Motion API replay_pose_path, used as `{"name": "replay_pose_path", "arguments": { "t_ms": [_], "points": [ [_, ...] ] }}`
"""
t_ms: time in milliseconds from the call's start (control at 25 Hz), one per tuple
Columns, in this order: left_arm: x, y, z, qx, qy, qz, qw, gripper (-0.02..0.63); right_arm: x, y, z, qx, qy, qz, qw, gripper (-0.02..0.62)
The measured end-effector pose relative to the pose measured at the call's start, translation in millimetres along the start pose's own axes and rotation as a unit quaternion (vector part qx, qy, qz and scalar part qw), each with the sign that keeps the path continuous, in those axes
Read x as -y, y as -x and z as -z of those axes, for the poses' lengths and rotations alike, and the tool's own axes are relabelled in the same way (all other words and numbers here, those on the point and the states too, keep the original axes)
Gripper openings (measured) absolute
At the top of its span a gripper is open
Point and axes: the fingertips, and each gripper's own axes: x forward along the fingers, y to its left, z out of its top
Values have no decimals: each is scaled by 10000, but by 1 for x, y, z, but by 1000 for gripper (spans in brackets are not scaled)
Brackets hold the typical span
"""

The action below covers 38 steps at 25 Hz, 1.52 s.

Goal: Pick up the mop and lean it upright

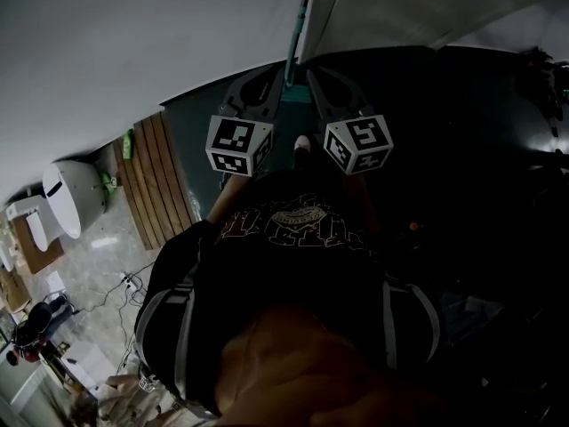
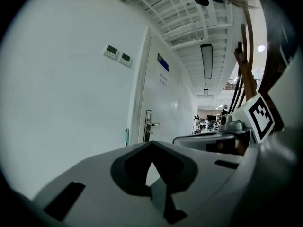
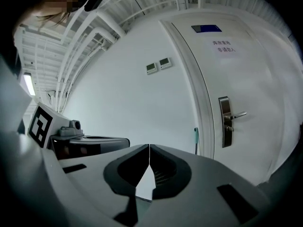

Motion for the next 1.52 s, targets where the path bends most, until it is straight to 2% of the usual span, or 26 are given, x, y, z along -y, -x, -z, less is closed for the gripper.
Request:
{"name": "replay_pose_path", "arguments": {
  "t_ms": [320,680,1280,1520],
  "points": [
    [-2,-61,-17,86,51,-258,9996,48,62,-25,-18,-41,95,-299,9995,20],
    [-22,-98,-16,-59,144,-402,9991,48,94,-53,-23,-144,105,-356,9992,20],
    [-80,-154,-24,-250,70,261,9993,48,123,-125,-26,-179,-115,243,9995,20],
    [-105,-166,-31,-225,-25,539,9983,48,134,-155,-29,-148,-93,625,9979,20]
  ]
}}
